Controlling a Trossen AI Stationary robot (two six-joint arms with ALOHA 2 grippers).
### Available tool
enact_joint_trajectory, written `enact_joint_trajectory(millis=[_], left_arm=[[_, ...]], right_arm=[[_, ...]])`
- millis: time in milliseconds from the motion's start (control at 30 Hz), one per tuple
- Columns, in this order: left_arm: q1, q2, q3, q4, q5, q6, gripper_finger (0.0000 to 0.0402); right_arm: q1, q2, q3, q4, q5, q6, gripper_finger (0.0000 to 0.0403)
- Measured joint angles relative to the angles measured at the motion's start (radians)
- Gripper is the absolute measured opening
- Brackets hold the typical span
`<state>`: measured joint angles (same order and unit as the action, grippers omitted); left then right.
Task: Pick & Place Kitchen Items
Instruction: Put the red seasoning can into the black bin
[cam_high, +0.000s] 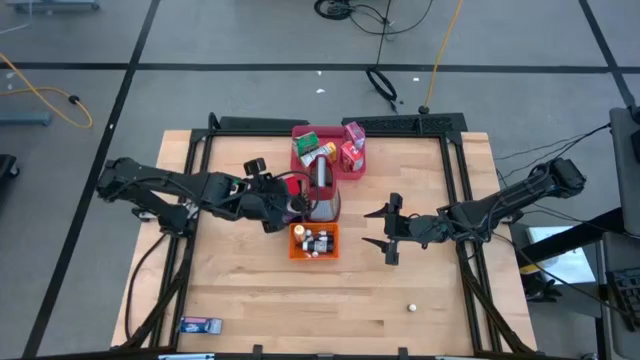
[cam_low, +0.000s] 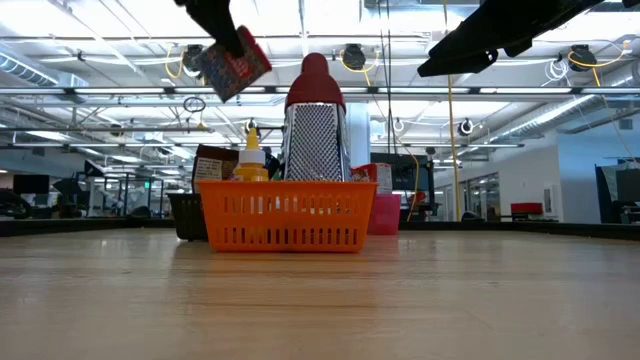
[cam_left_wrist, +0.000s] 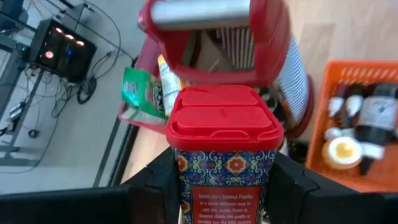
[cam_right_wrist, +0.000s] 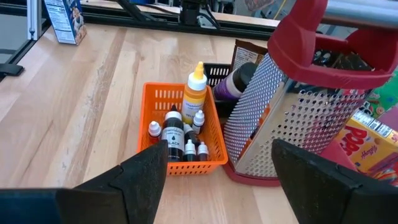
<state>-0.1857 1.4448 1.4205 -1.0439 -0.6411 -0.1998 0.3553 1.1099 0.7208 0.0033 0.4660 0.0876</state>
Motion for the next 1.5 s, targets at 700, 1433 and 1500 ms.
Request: enact_joint_trajectory(millis=[700, 1433, 1500], left_arm=[[0.278, -0.197, -0.480, 0.444, 0.078, 0.102, 0.0171], [0.387, -0.195, -0.782, 0.993, 0.392, 0.189, 0.0168], [0.390, -0.195, -0.803, 1.030, 0.420, 0.189, 0.0174]], right_arm=[[0.000, 0.000, 0.000, 0.030, 0.000, 0.006, 0.0279], [0.000, 0.000, 0.000, 0.030, 0.003, 0.005, 0.0279], [0.000, 0.000, 0.000, 0.030, 0.003, 0.005, 0.0279]])
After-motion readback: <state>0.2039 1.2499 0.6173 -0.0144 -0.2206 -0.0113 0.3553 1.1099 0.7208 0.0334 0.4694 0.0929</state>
